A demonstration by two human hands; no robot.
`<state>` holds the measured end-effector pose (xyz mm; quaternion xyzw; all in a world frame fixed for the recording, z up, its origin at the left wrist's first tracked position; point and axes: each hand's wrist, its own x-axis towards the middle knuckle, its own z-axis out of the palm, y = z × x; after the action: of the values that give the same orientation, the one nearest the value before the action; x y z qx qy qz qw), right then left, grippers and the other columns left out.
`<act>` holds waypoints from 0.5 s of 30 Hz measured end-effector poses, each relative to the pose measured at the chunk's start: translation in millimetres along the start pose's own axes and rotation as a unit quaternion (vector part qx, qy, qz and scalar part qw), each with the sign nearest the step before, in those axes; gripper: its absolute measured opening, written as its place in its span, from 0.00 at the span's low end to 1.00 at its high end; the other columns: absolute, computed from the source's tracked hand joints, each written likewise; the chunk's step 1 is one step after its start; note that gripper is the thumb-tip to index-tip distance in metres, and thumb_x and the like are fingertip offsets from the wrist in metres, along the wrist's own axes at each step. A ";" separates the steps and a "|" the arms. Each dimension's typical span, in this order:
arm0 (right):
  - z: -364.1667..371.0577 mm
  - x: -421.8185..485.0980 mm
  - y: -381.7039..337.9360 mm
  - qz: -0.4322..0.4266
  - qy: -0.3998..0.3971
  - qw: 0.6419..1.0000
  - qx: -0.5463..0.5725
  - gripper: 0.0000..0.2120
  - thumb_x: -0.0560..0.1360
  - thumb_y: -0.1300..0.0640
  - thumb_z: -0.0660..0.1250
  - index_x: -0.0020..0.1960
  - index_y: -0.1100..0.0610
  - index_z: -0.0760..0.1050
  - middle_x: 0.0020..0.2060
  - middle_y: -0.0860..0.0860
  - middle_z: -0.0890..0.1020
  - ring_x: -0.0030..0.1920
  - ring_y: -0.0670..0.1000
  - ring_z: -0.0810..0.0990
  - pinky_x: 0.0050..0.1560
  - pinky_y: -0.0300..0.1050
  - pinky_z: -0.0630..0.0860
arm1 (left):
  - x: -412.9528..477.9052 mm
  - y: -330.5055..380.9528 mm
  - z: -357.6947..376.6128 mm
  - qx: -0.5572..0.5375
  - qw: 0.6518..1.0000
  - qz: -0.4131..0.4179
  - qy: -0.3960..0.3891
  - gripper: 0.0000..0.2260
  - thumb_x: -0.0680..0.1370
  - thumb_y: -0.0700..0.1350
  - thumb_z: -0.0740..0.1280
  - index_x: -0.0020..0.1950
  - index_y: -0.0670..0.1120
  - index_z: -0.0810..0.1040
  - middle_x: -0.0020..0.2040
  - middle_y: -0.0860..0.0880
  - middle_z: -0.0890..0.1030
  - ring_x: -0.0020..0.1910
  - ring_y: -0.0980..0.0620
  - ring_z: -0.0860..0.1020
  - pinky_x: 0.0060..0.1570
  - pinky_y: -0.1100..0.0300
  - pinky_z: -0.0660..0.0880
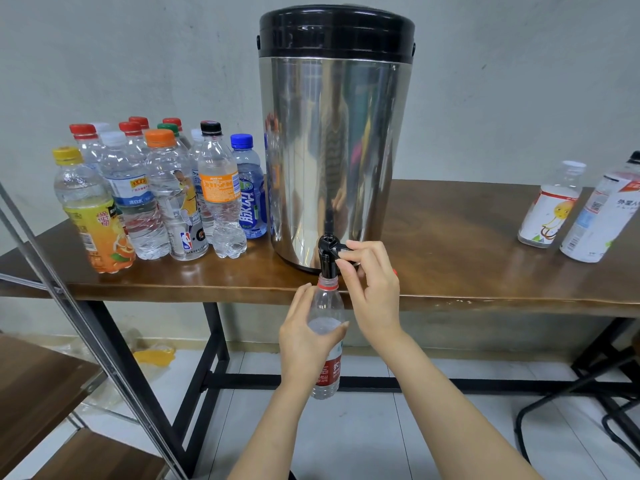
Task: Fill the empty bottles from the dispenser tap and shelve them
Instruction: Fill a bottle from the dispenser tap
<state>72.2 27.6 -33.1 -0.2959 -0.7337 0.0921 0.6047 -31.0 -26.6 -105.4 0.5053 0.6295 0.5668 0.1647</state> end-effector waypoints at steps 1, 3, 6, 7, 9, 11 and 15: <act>-1.5 1.4 0.8 -0.007 -0.006 1.000 -0.002 0.12 0.80 0.52 0.63 0.50 0.59 0.80 0.53 0.46 0.77 0.48 0.35 0.75 0.46 0.30 0.72 | -0.1 0.1 -0.5 0.000 1.000 0.001 0.001 0.37 0.67 0.47 0.81 0.73 0.56 0.68 0.69 0.66 0.64 0.68 0.68 0.62 0.62 0.77 0.57; -5.3 5.0 2.3 -0.012 -0.020 1.000 0.008 0.12 0.79 0.52 0.63 0.50 0.59 0.80 0.53 0.45 0.76 0.48 0.35 0.75 0.46 0.29 0.73 | 0.3 -0.2 -2.1 -0.002 1.000 0.004 0.002 0.37 0.67 0.47 0.81 0.71 0.60 0.67 0.69 0.66 0.64 0.68 0.68 0.63 0.61 0.78 0.57; -12.1 10.8 6.5 -0.013 -0.046 0.998 0.031 0.10 0.79 0.53 0.64 0.49 0.58 0.80 0.53 0.46 0.78 0.47 0.41 0.77 0.48 0.33 0.74 | 1.7 -2.8 -2.6 -0.002 1.000 0.017 0.002 0.33 0.67 0.48 0.80 0.67 0.61 0.70 0.72 0.64 0.68 0.69 0.64 0.67 0.68 0.67 0.65; -14.5 12.5 8.2 -0.008 -0.055 0.998 0.035 0.10 0.79 0.53 0.63 0.50 0.58 0.80 0.54 0.46 0.79 0.48 0.43 0.77 0.49 0.36 0.75 | 2.4 -4.5 -2.2 -0.001 1.000 0.019 0.002 0.32 0.67 0.49 0.80 0.68 0.59 0.72 0.72 0.62 0.70 0.70 0.61 0.69 0.70 0.60 0.69; -17.9 15.4 10.8 0.005 -0.069 0.997 0.032 0.10 0.79 0.52 0.63 0.51 0.56 0.80 0.54 0.46 0.80 0.51 0.45 0.76 0.51 0.39 0.75 | 2.4 -6.0 -1.5 -0.003 1.000 0.018 0.003 0.34 0.67 0.49 0.80 0.71 0.55 0.72 0.71 0.60 0.71 0.70 0.58 0.70 0.69 0.53 0.71; -19.2 16.7 12.1 0.014 -0.074 0.997 0.027 0.11 0.79 0.52 0.62 0.51 0.55 0.80 0.55 0.45 0.81 0.52 0.44 0.75 0.53 0.37 0.73 | 2.0 -5.0 -1.2 -0.002 1.000 0.012 0.008 0.36 0.67 0.49 0.80 0.72 0.54 0.71 0.72 0.59 0.71 0.70 0.59 0.70 0.70 0.52 0.71; -14.6 14.4 10.7 0.028 -0.057 0.997 0.042 0.09 0.79 0.53 0.61 0.51 0.53 0.80 0.54 0.42 0.80 0.54 0.43 0.75 0.55 0.28 0.68 | 1.6 -5.0 -1.5 -0.007 1.000 0.013 0.008 0.36 0.67 0.49 0.80 0.72 0.55 0.71 0.72 0.60 0.71 0.70 0.60 0.69 0.70 0.54 0.70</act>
<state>88.1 40.8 -22.7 -0.2853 -0.7536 0.1564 0.5712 -35.1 -25.3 -108.7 0.5077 0.6200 0.5775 0.1559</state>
